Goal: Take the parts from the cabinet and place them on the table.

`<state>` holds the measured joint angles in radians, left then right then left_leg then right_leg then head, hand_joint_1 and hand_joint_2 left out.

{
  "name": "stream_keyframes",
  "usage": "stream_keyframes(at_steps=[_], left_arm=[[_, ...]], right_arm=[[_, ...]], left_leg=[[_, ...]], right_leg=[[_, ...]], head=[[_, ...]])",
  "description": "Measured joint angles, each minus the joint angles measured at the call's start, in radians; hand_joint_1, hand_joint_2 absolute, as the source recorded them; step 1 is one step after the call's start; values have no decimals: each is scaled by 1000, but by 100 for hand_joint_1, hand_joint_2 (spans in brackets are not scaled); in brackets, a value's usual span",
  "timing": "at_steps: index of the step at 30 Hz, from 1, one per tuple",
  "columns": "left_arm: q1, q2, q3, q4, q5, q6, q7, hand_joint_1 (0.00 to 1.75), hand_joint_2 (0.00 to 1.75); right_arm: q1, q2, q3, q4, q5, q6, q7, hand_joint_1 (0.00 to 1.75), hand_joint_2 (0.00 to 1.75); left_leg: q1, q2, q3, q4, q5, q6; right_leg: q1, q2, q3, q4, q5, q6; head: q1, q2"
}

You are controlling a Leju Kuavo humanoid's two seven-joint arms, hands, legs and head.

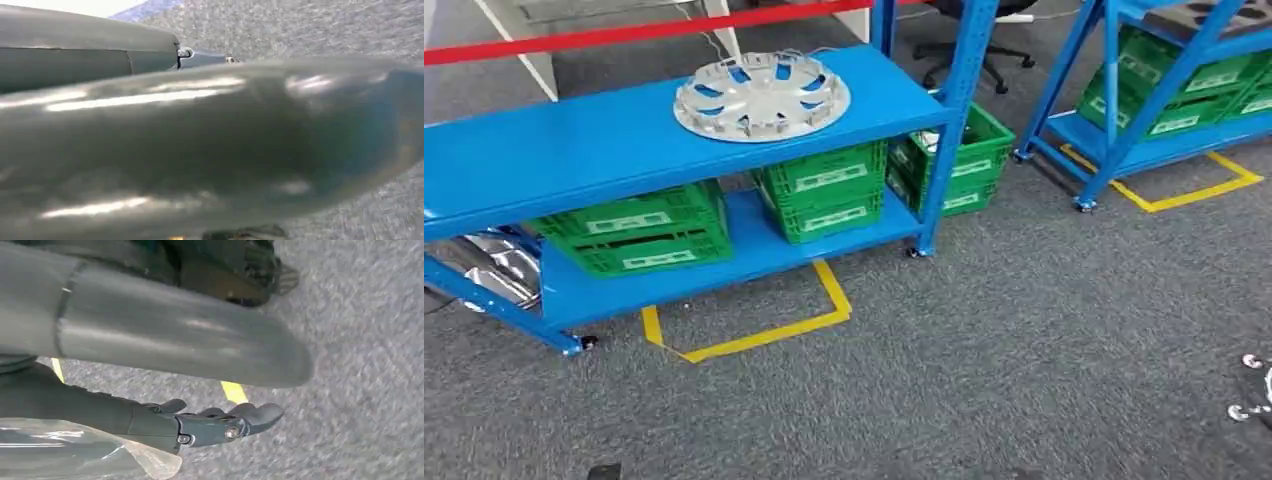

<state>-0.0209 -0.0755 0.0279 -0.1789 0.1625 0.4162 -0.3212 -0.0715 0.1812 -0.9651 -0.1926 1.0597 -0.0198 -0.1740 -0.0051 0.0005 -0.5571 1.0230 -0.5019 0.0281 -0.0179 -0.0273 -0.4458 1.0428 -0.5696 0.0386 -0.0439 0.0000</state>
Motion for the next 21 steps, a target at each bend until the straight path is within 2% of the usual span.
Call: stream_keyframes(at_steps=[1, 2, 3, 4, 5, 6, 7, 8, 9, 10, 11, 12, 13, 14, 15, 16, 17, 18, 19, 21], left_arm=[[1, 1, 0, 0, 0, 1, -3, 0, 0], [-1, 1, 1, 0, -1, 2, -5, 0, 0], [-3, 0, 1, 0, -1, 2, -5, 0, 0], [-4, -1, 2, 0, -2, 1, -6, 0, 0], [-4, -1, 2, 0, -2, 1, -6, 0, 0], [0, -1, 2, 0, -3, 1, -6, 0, 0], [3, -2, 3, 0, -3, 1, -6, 0, 0], [3, -1, 4, 0, -3, 1, -6, 0, 0], [2, -1, 5, 0, -3, 2, -4, 0, 0], [3, -1, 6, 0, -3, 7, 4, 0, 0], [4, -3, 6, 2, -3, 10, 11, 0, 0], [2, -3, 7, 2, -4, 11, 20, 0, 0], [-1, -3, 7, 2, -3, 13, 24, 0, 0], [-4, -2, 8, 2, -3, 14, 26, 0, 0], [-8, -2, 8, 2, -3, 14, 26, 0, 0], [-14, 0, 8, 1, -3, 14, 26, 0, 0], [-14, -2, 8, 1, -3, 14, 26, 0, 0], [-14, -3, 8, 2, -3, 14, 28, 0, 0], [-14, -2, 8, 2, -5, 14, 37, 0, 0], [-10, -2, 8, 2, -7, 13, 52, 0, 0]], right_arm=[[-3, 0, 0, 0, 0, 1, 0, 0, 0], [-7, 0, -2, 0, -1, 1, -2, 0, 0], [-7, 0, -5, 0, -1, 3, -2, 0, 0], [-4, 0, -8, 0, -1, 5, -1, 0, 0], [-1, 0, -8, 0, -2, 6, -1, 0, 0], [4, 0, -10, 0, -2, 8, -1, 0, 0], [8, 0, -12, 0, -2, 8, -1, 0, 0], [10, 0, -15, 0, -2, 9, -1, 0, 0], [11, 0, -16, 0, -2, 9, 0, 0, 0], [13, 0, -17, 0, -6, 11, 0, 0, 0], [18, -1, -19, 0, -9, 14, 2, 0, 0], [17, -2, -23, 0, -11, 17, 2, 0, 0], [11, -2, -23, 0, -13, 19, 3, 0, 0], [11, -2, -24, 0, -15, 19, 2, 0, 0], [10, -2, -24, 0, -15, 19, 1, 0, 0], [6, -1, -24, 0, -15, 19, 1, 0, 0], [4, -2, -25, 0, -15, 19, 0, 0, 0], [3, -1, -25, 0, -14, 19, 0, 0, 0], [2, -2, -25, 0, -8, 19, 2, 0, 0], [2, -2, -25, 0, 5, 19, 12, 0, 0]], left_leg=[[3, 0, 20, -15, -3, 2], [5, 0, 39, -27, -9, 8], [6, 0, 52, -34, -15, 12], [7, -3, 74, -43, -28, 13], [8, -6, 92, -49, -37, 13], [9, -11, 124, -58, -55, 12], [11, -15, 149, -60, -69, 10], [12, -17, 175, -61, -85, 8], [13, -20, 205, -61, -107, 3], [13, -20, 220, -62, -131, -1], [11, -20, 236, -56, -151, -5], [8, -26, 245, -52, -172, -13], [8, -24, 246, -60, -184, -23], [11, -22, 263, -69, -180, -29], [11, -22, 253, -48, -153, -37], [11, -23, 216, 23, -117, -43], [11, -19, 174, 102, -90, -46], [13, -14, 117, 187, -87, -52], [15, -14, 75, 232, -131, -57], [15, -13, 23, 250, -256, -63]], right_leg=[[0, 8, -44, 59, 18, 1], [-1, 16, -99, 138, 53, 5], [-1, 21, -153, 205, 56, 7], [-1, 24, -217, 259, 22, 8], [-1, 24, -252, 274, -22, 8], [-1, 24, -292, 271, -97, 10], [-1, 24, -313, 250, -137, 12], [-1, 24, -324, 210, -140, 13], [-1, 24, -327, 144, -88, 10], [0, 24, -327, 72, 38, 4], [2, 24, -335, 21, 197, -6], [4, 25, -336, 30, 228, -13], [6, 29, -323, 42, 210, -20], [8, 31, -324, 43, 202, -30], [9, 30, -315, 41, 195, -38], [1, 29, -302, 30, 189, -44], [1, 28, -285, 21, 182, -50], [1, 28, -266, 10, 171, -54], [1, 29, -251, 5, 161, -55], [1, 26, -224, 5, 138, -57]], head=[[4, 0], [13, 0], [12, 0], [13, 0], [16, 0], [17, 0], [17, 0], [18, 0], [20, 0], [21, 0], [27, 0], [26, 0], [20, 0], [19, 0], [21, 0], [19, 0], [20, 0], [17, 0], [19, 0], [17, 0]])
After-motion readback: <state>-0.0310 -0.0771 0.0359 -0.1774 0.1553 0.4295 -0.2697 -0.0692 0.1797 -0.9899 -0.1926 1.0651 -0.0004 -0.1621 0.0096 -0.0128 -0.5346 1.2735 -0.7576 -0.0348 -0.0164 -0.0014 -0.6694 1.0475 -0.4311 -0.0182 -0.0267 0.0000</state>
